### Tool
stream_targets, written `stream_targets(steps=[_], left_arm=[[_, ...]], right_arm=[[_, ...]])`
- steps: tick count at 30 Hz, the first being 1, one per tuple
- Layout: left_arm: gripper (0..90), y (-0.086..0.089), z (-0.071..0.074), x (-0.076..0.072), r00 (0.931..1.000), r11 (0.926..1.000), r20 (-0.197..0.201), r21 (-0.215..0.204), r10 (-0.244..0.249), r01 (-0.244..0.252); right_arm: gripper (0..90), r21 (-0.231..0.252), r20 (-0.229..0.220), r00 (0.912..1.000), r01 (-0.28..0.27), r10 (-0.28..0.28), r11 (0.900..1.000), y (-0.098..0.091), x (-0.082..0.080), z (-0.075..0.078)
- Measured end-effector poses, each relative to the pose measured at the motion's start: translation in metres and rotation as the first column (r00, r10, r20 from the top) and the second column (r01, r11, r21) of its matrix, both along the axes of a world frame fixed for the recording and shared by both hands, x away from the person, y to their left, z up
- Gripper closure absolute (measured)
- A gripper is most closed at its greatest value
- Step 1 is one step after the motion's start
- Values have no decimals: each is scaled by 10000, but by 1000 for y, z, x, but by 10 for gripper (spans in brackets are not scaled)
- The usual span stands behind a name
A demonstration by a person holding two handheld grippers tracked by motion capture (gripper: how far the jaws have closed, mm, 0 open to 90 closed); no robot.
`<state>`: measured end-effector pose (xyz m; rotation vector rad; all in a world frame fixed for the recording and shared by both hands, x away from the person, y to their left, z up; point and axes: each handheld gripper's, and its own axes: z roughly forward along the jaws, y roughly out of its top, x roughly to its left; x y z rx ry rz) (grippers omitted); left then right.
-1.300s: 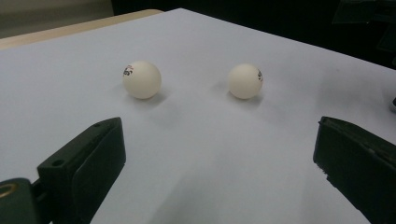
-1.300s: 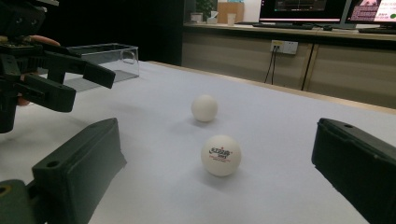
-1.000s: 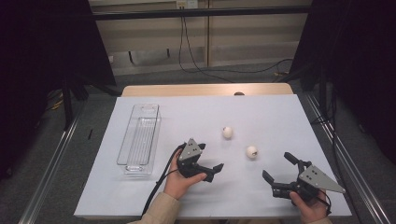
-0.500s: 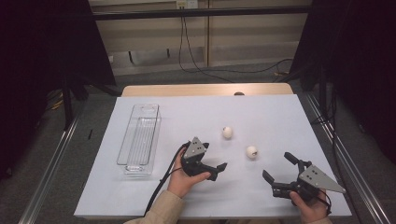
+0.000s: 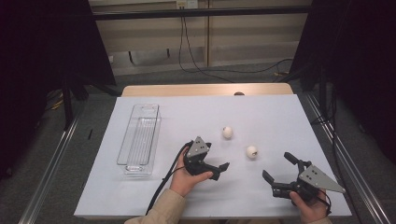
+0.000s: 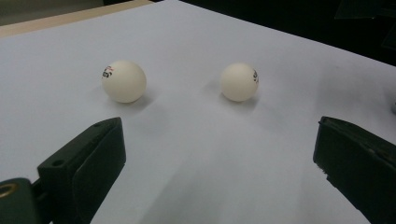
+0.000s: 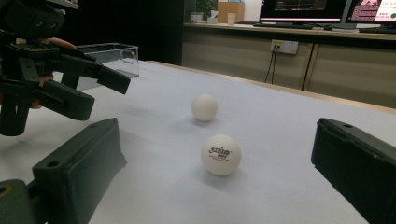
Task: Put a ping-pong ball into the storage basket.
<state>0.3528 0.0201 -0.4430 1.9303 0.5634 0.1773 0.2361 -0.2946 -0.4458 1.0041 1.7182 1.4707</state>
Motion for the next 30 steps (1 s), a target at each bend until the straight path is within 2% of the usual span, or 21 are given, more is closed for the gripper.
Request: stream_targets(steps=[30], left_arm=[[25,-15,0,6,9998,9997,-89,187,-151,153]], right_arm=[[14,38,31,10000,-8,8,10000,0,0,0]])
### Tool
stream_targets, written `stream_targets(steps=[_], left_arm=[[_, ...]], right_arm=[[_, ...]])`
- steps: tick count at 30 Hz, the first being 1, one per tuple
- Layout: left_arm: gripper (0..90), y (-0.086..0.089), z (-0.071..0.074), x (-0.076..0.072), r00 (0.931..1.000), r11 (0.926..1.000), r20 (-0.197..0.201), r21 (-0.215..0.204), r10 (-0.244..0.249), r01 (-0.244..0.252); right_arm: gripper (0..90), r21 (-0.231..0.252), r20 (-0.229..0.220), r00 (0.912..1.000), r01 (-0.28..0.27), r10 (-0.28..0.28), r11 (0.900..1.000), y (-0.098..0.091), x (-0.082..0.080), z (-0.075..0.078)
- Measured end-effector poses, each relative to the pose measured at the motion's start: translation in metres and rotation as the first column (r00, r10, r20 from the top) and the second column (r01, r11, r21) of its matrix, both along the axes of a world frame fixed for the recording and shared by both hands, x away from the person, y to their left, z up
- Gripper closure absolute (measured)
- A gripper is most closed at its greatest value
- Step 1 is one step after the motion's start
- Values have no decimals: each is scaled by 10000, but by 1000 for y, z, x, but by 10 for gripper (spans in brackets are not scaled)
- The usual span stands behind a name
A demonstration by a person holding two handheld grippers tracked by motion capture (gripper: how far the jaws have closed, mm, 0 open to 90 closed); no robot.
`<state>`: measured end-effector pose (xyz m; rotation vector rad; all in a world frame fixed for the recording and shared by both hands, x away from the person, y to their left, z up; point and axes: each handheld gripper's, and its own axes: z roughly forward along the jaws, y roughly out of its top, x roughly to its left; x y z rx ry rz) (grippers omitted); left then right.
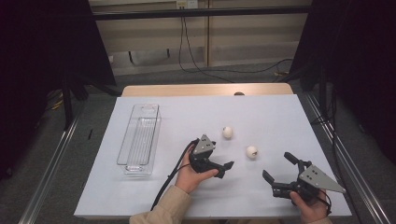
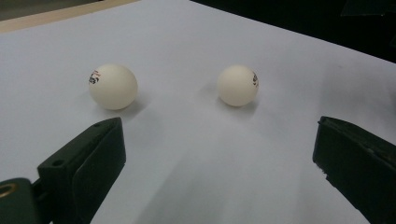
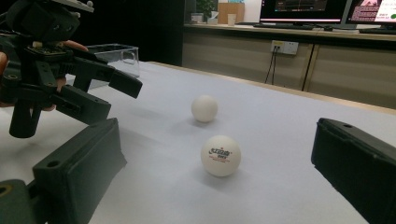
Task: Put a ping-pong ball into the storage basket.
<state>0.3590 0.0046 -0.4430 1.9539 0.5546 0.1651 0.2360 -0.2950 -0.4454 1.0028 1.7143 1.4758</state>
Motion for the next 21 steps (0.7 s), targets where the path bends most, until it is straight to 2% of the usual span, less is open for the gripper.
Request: stream_targets(steps=[21], left_arm=[[26,-10,-2,1,9999,9997,-78,217,-124,126]], right_arm=[[14,1,-23,10000,-27,27,10000,0,0,0]])
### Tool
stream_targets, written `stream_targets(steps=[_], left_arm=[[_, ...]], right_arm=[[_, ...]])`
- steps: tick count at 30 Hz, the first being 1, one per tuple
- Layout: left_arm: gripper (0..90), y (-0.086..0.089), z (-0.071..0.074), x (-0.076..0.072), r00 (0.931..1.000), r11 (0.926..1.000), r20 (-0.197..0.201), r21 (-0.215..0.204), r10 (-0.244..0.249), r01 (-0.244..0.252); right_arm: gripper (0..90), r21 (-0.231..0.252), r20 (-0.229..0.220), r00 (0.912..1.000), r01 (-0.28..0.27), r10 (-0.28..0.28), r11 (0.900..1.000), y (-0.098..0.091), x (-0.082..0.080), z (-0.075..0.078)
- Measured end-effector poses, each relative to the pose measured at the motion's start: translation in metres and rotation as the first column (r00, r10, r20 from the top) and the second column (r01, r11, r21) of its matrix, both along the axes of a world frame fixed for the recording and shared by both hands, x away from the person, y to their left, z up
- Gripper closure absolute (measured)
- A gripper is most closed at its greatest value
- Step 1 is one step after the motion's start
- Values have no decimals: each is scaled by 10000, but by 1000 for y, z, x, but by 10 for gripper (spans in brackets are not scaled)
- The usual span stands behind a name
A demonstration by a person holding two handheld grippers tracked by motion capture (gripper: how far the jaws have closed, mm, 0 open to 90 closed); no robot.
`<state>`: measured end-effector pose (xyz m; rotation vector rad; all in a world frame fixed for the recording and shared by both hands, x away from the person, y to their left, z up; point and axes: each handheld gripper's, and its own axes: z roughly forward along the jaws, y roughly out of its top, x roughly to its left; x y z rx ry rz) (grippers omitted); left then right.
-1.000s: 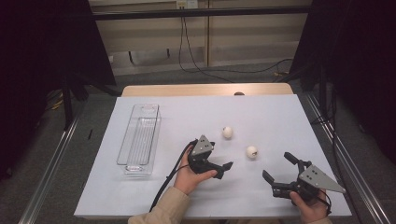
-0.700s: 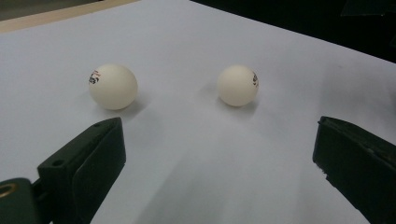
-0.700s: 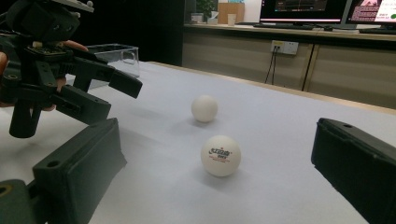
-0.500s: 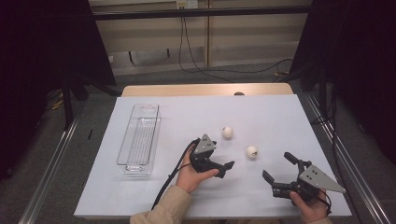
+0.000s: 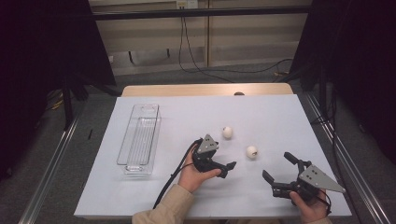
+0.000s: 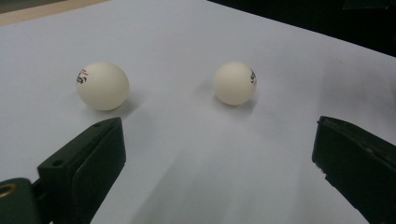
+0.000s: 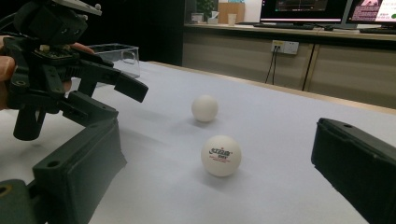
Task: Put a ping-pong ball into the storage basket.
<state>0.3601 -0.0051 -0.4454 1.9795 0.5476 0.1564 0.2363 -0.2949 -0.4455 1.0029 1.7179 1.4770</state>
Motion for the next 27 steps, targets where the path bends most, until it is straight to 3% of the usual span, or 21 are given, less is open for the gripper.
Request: stream_targets(steps=[27], left_arm=[[29,-14,0,5,9999,9997,-34,237,-110,110]], right_arm=[[14,10,40,10000,4,-4,10000,0,0,0]])
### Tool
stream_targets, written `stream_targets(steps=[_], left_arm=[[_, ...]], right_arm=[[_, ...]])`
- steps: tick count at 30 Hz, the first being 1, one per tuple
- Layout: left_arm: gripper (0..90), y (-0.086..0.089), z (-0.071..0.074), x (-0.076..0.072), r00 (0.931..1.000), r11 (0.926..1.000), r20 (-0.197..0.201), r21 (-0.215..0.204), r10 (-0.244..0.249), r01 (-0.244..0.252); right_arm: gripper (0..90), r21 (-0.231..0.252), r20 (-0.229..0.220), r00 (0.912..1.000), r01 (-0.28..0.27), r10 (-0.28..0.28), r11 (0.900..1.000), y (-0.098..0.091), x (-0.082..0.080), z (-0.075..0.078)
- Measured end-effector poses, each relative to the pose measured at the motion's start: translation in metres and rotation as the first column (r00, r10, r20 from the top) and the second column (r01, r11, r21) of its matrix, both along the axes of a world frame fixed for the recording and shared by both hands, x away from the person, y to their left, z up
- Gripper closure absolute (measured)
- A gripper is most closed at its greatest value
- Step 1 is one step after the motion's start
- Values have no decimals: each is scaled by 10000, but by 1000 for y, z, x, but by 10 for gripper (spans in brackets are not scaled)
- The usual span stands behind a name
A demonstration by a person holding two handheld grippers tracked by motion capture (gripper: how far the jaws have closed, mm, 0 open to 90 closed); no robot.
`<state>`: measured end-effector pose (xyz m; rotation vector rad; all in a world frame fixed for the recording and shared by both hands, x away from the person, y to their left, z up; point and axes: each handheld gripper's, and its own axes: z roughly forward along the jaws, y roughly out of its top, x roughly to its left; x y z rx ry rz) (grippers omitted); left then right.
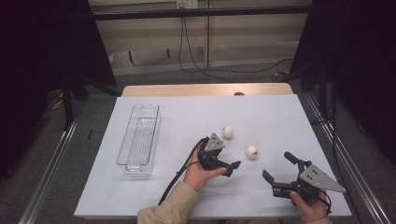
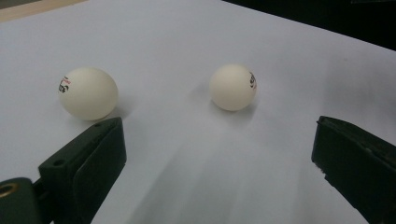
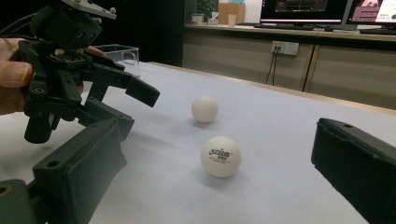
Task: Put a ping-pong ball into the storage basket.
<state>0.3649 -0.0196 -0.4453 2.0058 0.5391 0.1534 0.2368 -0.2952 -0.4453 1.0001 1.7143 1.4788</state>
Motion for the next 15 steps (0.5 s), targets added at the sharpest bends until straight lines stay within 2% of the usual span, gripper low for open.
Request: stream_targets(steps=[15], left_arm=[[29,-4,-1,0,9999,9999,-38,104,-97,97]], right_arm=[[14,-22,11,10000,-26,26,10000,0,1,0]])
